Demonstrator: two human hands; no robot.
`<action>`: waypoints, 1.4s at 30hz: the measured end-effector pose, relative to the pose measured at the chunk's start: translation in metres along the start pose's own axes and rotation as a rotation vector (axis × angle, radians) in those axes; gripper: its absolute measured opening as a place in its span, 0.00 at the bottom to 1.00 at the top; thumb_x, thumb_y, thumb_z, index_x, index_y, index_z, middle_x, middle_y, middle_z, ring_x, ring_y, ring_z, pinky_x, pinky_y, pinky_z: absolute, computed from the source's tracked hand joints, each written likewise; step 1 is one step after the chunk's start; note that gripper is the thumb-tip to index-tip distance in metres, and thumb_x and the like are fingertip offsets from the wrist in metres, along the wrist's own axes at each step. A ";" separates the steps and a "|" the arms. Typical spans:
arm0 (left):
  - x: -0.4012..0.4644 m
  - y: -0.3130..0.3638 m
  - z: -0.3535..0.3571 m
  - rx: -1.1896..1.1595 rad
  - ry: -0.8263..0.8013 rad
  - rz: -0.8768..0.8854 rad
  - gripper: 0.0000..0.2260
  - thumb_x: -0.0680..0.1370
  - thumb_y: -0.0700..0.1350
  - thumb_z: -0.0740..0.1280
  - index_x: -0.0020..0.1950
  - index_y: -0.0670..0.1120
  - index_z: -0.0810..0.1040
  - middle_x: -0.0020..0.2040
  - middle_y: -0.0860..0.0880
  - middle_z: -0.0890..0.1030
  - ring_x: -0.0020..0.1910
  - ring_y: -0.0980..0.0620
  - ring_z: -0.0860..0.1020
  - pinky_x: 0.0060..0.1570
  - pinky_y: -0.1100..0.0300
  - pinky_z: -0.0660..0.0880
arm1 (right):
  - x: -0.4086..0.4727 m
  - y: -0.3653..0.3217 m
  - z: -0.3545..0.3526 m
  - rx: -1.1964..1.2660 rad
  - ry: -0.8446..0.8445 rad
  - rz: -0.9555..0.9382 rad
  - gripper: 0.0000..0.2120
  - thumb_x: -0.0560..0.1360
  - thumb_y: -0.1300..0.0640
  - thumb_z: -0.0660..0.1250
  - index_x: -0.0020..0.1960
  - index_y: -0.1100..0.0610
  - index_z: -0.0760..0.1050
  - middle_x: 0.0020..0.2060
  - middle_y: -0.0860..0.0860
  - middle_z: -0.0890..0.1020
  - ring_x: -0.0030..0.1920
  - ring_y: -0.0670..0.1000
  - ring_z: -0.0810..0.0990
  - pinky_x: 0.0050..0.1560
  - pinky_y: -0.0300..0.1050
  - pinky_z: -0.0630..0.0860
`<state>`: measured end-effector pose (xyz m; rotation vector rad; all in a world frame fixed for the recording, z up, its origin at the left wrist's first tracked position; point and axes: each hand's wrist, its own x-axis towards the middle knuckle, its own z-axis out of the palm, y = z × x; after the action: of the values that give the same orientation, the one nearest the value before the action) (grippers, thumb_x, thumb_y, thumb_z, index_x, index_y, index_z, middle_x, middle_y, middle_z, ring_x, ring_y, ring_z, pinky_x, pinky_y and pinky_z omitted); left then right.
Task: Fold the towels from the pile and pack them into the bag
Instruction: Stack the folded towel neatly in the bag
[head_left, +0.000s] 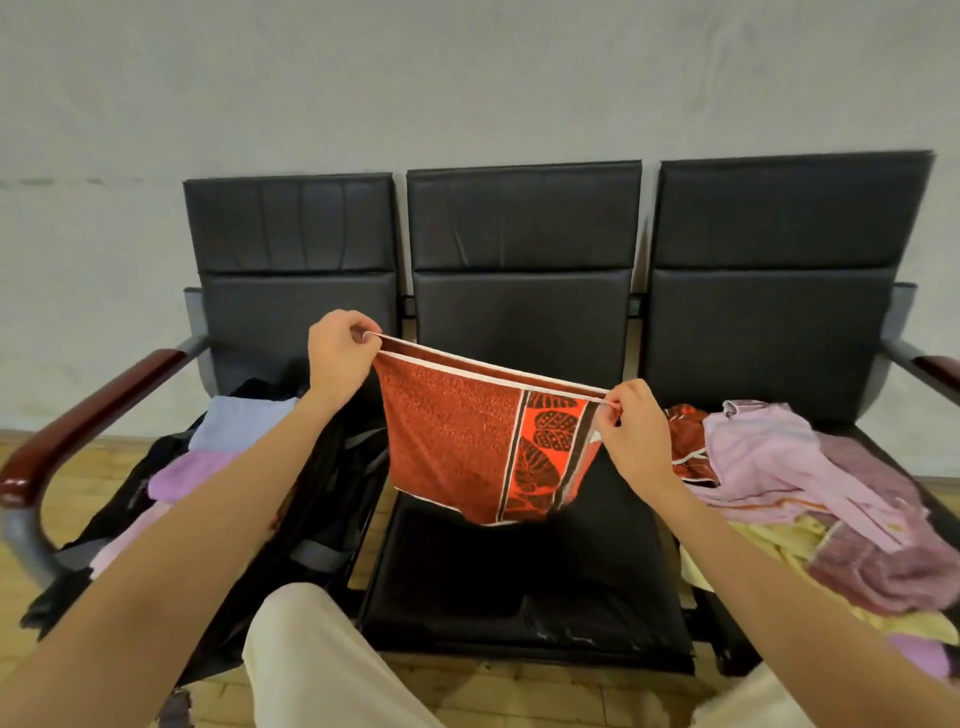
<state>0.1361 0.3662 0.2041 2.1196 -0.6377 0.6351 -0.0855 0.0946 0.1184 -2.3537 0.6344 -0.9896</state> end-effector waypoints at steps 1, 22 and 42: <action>0.000 0.004 0.000 -0.002 0.021 0.018 0.06 0.70 0.35 0.66 0.40 0.43 0.82 0.38 0.49 0.80 0.39 0.54 0.74 0.44 0.65 0.66 | -0.001 -0.001 0.000 0.012 0.013 0.006 0.07 0.74 0.63 0.66 0.40 0.55 0.70 0.42 0.48 0.72 0.36 0.43 0.72 0.35 0.30 0.65; 0.052 0.015 0.079 -0.040 -0.295 -0.290 0.11 0.78 0.37 0.55 0.48 0.37 0.77 0.45 0.37 0.82 0.42 0.38 0.83 0.46 0.52 0.80 | 0.075 0.018 0.014 0.063 0.067 0.233 0.08 0.78 0.66 0.57 0.49 0.64 0.75 0.49 0.59 0.74 0.44 0.54 0.76 0.44 0.44 0.72; -0.137 -0.080 0.116 0.145 -0.864 -0.233 0.14 0.79 0.32 0.56 0.50 0.37 0.82 0.53 0.38 0.82 0.55 0.39 0.78 0.53 0.55 0.72 | -0.097 0.095 0.049 -0.041 -0.331 0.267 0.10 0.73 0.73 0.60 0.48 0.66 0.78 0.46 0.61 0.81 0.49 0.60 0.79 0.49 0.38 0.67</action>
<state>0.1095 0.3450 0.0101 2.5257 -0.7841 -0.4198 -0.1303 0.0927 -0.0187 -2.3184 0.8125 -0.4612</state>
